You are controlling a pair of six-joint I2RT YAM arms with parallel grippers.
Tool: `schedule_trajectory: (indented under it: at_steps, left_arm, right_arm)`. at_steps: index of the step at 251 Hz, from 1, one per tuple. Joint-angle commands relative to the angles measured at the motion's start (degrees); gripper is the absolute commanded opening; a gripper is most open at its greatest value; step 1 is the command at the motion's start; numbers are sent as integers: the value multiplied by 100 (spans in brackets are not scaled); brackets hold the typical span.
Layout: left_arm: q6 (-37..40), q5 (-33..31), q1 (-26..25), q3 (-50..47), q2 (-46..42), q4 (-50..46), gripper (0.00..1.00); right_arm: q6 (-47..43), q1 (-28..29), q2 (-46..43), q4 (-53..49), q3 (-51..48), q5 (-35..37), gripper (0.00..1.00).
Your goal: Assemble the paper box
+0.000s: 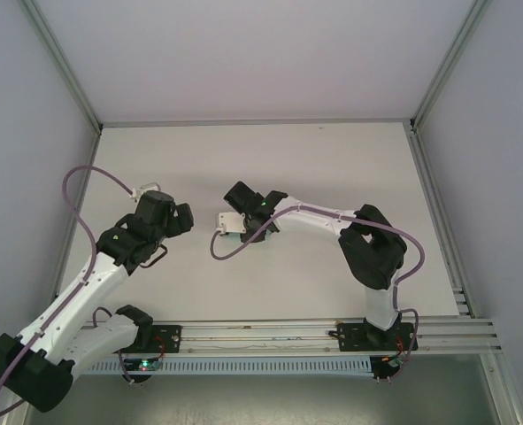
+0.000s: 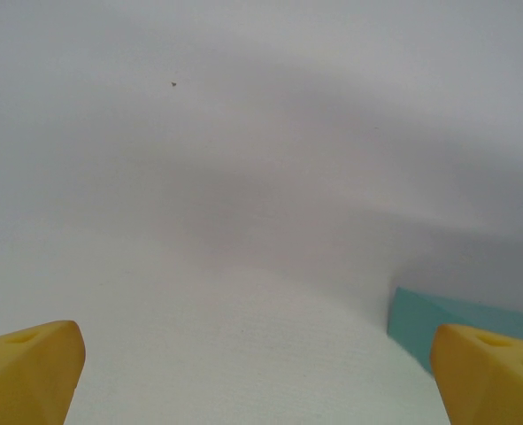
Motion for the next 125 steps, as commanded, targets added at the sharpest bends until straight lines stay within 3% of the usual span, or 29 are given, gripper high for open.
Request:
schedule_trajectory:
  at_steps: [1,38,86,112,125]
  left_arm:
    - [-107,-267,74,-90,-252,-249,100]
    - [-142,-298,76,-145,-482,-288,100]
    - [-186,-294,82,-214,-578,-239,100]
    - [-206,-267,80,-217,-515,-233,100]
    - [-222,-290,85,-215,-496,-249,100]
  right_arm:
    - [69,101,-286,602,-315,1302,33]
    - [-346,124,-440,1844,-931,2410,32]
    - [-983,88,-411,3048,-1711,2230,36]
    - [-980,59,-328,3129,-1804,2248,49]
    - [-987,59,-294,3158,-1871,2333,61]
